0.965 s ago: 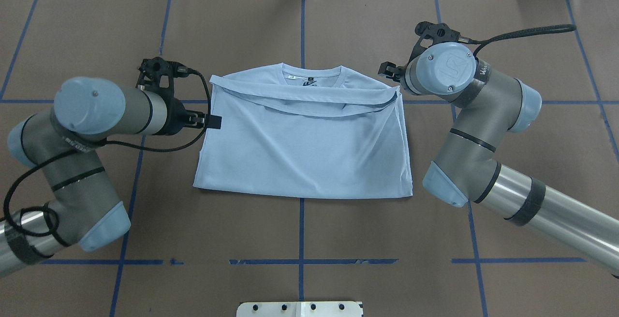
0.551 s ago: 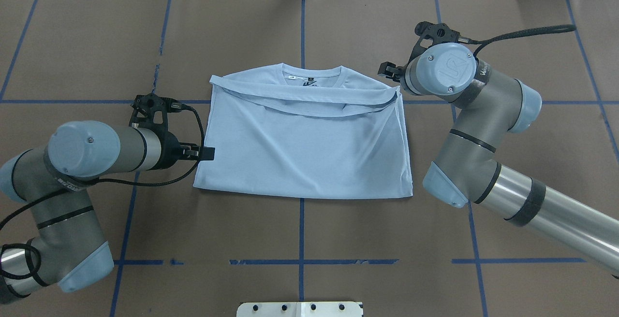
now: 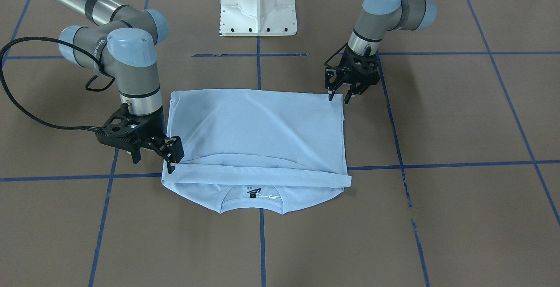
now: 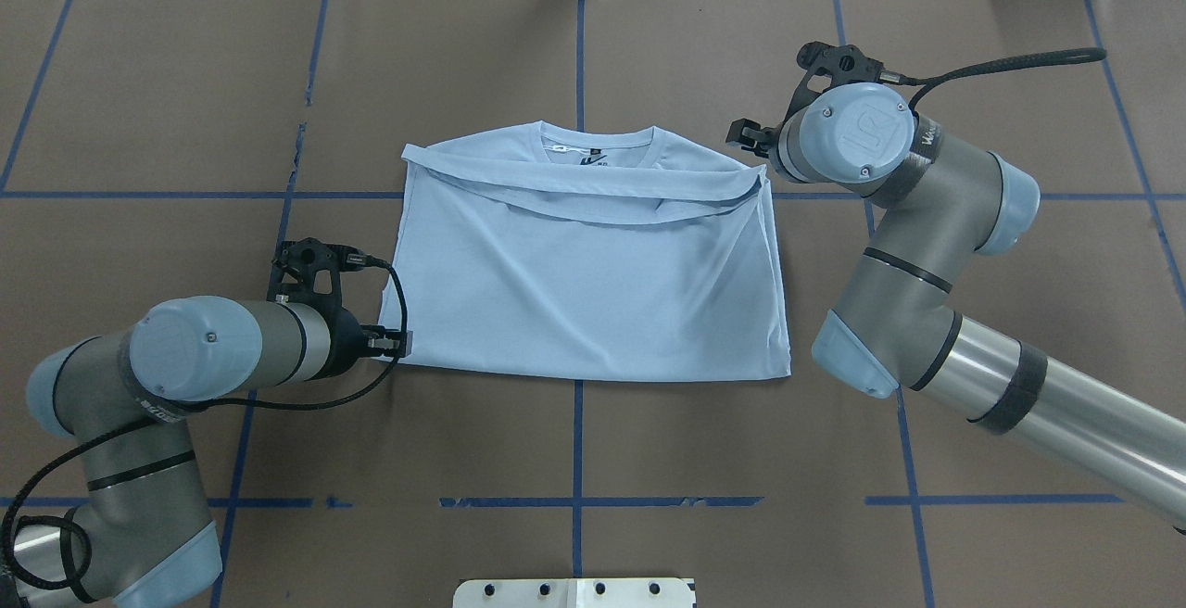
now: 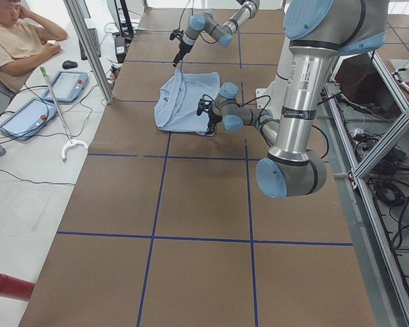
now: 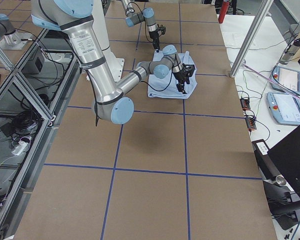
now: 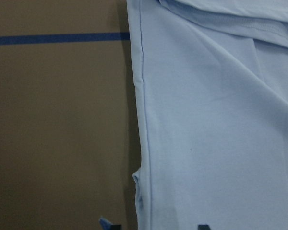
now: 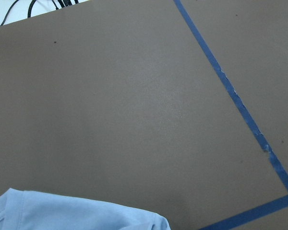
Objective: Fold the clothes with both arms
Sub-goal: 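Grasp the folded shirt's side edge with the left gripper, then drag the shirt's side edge with the left gripper away from the robot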
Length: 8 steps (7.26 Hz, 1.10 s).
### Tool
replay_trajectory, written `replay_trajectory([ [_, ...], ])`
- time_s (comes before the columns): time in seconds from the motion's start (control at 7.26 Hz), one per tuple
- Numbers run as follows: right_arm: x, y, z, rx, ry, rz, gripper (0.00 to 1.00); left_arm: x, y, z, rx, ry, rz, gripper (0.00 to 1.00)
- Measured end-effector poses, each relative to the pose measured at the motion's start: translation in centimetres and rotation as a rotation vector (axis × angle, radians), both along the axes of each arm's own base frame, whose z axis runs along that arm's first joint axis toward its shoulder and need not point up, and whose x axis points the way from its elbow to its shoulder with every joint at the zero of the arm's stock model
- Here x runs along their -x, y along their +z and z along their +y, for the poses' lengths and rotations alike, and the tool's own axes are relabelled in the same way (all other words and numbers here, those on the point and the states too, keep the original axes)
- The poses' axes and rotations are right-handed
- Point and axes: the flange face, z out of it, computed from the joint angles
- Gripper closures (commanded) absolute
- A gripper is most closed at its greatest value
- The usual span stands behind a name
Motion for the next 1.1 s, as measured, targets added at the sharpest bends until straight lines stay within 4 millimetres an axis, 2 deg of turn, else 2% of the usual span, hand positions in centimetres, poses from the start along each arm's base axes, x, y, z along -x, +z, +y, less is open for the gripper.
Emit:
replay_trajectory([
  [0.28, -0.01, 0.05, -0.01, 0.0, 0.0, 0.001, 0.0, -0.45, 0.38, 0.42, 0.003, -0.002, -0.009, 0.53],
  [0.41, -0.01, 0.04, 0.0, 0.0, 0.0, 0.001, 0.0, -0.57, 0.62, 0.47, 0.004, -0.004, -0.017, 0.66],
  [0.55, -0.02, 0.03, 0.0, 0.0, 0.0, 0.001, 0.0, -0.68, 0.81, 0.51, 0.005, -0.005, -0.025, 0.89],
  [0.69, -0.01, 0.03, 0.0, -0.001, -0.001, 0.001, 0.0, -0.73, 0.9, 0.51, 0.006, -0.005, -0.029, 1.0],
  [1.1, -0.01, 0.05, -0.01, -0.001, -0.002, 0.002, 0.0, -0.61, 1.18, 0.45, 0.006, -0.006, -0.036, 1.0],
])
